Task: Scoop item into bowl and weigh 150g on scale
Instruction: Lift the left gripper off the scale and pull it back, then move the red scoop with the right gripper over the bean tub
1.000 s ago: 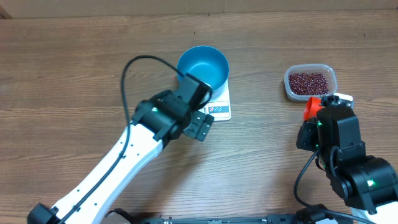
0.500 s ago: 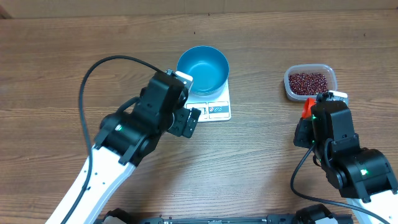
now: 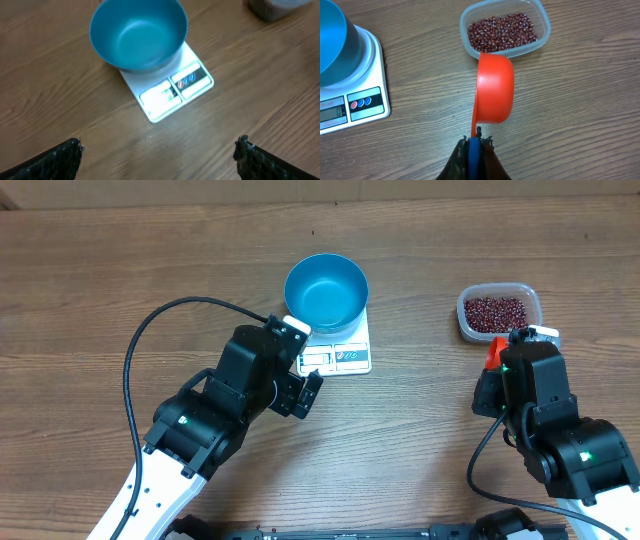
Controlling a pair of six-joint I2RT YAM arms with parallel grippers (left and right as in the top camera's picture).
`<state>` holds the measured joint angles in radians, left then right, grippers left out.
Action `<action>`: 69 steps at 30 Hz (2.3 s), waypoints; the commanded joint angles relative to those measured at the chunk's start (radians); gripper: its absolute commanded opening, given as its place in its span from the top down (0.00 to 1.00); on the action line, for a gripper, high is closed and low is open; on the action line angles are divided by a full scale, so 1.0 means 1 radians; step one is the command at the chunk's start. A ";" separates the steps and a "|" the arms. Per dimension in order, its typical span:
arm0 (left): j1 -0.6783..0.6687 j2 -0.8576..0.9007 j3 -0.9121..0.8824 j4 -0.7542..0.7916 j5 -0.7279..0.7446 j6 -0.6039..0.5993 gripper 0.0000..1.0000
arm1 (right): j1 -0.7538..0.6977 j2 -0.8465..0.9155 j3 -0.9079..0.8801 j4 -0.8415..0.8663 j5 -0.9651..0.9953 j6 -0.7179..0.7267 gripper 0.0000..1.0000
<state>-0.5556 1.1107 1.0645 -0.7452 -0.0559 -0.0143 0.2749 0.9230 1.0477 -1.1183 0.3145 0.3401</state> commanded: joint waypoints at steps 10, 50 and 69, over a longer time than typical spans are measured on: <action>0.003 0.019 -0.003 0.012 0.016 0.026 0.00 | -0.004 -0.003 0.032 0.034 0.010 -0.002 0.96; 0.003 0.257 -0.004 0.010 0.016 0.026 0.00 | -0.004 -0.003 0.032 0.054 0.010 -0.025 0.96; 0.003 0.259 -0.003 0.156 0.023 0.026 0.00 | -0.207 0.156 0.150 -0.051 -0.271 -0.148 0.96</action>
<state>-0.5556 1.3628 1.0645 -0.5953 -0.0441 0.0002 0.1204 1.0286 1.1194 -1.1515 0.1452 0.2722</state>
